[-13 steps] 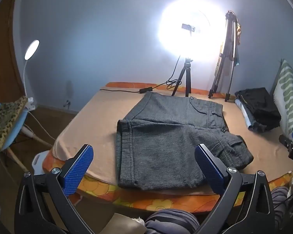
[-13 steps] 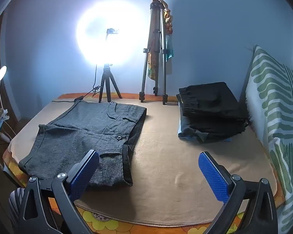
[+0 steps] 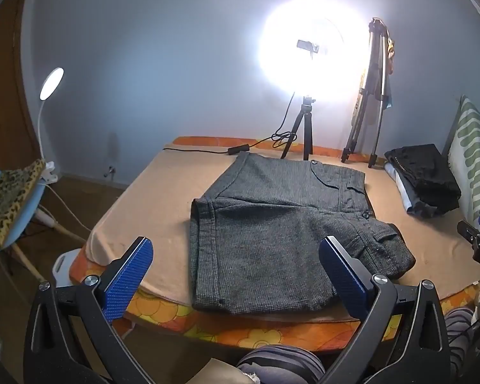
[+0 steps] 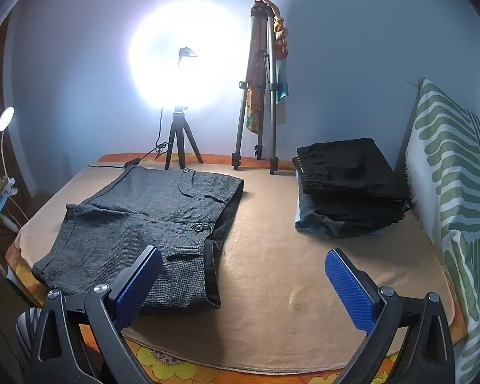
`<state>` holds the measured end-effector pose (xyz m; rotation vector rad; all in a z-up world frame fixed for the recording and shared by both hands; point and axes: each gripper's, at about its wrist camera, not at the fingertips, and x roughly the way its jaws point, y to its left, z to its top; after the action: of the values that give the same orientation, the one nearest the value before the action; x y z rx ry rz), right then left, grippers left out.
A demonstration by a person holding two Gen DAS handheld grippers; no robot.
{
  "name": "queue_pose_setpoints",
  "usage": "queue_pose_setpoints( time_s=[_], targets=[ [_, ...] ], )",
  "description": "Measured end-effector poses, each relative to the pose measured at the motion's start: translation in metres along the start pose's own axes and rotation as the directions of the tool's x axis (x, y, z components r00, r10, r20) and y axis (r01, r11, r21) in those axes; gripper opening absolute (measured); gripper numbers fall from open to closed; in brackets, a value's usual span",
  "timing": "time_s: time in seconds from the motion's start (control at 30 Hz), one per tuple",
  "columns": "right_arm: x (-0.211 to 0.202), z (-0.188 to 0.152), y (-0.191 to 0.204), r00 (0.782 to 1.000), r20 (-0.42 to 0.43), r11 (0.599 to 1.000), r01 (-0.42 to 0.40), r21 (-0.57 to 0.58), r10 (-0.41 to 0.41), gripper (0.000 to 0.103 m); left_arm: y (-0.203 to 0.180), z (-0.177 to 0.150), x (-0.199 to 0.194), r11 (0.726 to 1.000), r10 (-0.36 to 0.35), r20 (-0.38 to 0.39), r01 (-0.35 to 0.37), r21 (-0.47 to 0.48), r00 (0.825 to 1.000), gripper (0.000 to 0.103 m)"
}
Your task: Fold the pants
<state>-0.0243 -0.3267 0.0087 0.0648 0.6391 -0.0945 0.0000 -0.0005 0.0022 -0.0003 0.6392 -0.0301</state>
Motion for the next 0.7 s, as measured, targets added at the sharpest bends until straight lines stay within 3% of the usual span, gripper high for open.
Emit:
queue_pose_setpoints(
  time_s=[0.7],
  targets=[
    [-0.0031, 0.0004, 0.0050, 1.000, 0.013, 1.000, -0.004, -0.011, 0.004, 0.103, 0.0018, 0.0009, -0.0012, 1.000, -0.018, 0.000, 0.018, -0.010, 1.000, 0.103]
  ],
)
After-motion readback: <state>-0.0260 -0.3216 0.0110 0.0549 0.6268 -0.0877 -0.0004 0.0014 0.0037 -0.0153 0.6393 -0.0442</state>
